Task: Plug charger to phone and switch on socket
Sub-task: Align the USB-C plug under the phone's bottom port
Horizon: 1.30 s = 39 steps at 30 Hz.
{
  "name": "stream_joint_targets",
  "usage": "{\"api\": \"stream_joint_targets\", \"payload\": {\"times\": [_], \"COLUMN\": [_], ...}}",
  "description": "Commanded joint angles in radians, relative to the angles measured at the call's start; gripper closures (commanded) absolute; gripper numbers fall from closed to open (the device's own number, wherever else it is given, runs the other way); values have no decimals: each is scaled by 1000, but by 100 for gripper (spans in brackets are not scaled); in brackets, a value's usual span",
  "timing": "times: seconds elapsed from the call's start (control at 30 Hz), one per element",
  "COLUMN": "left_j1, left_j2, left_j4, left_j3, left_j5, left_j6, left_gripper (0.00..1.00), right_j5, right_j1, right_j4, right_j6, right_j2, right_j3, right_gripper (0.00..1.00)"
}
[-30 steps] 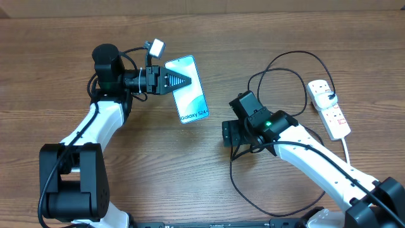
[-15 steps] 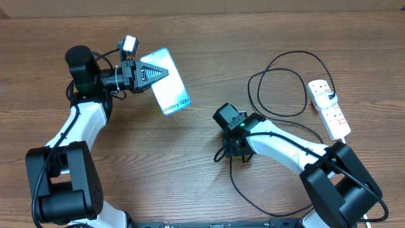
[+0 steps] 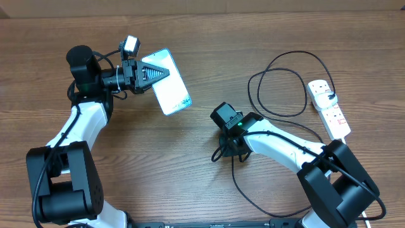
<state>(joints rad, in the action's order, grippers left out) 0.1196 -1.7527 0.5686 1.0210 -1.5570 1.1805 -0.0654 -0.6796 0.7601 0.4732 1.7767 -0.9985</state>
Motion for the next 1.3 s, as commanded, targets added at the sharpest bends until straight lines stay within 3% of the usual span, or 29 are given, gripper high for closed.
{"api": "stream_joint_targets", "payload": {"times": [0.0, 0.1, 0.3, 0.43, 0.73, 1.27], "left_j1": [-2, -2, -3, -22, -105, -120], "left_j2": [7, 7, 7, 7, 7, 7], "left_j4": [5, 5, 5, 9, 9, 8], "left_j3": [10, 10, 10, 10, 10, 10], "left_j5": [-11, -11, -11, -10, 23, -20], "left_j6": [5, -5, -6, -23, -59, -92], "left_gripper": [96, 96, 96, 96, 96, 96], "right_j5": [-31, 34, 359, 504, 523, 533], "right_j1": [34, 55, 49, 15, -92, -76], "right_j4": [19, 66, 156, 182, 159, 15], "right_j6": [-10, -41, -247, -274, -272, -208], "right_j2": [42, -3, -237, -381, -451, -451], "right_j3": [15, -31, -97, -96, -96, -96], "right_gripper": [96, 96, 96, 96, 96, 96]}}
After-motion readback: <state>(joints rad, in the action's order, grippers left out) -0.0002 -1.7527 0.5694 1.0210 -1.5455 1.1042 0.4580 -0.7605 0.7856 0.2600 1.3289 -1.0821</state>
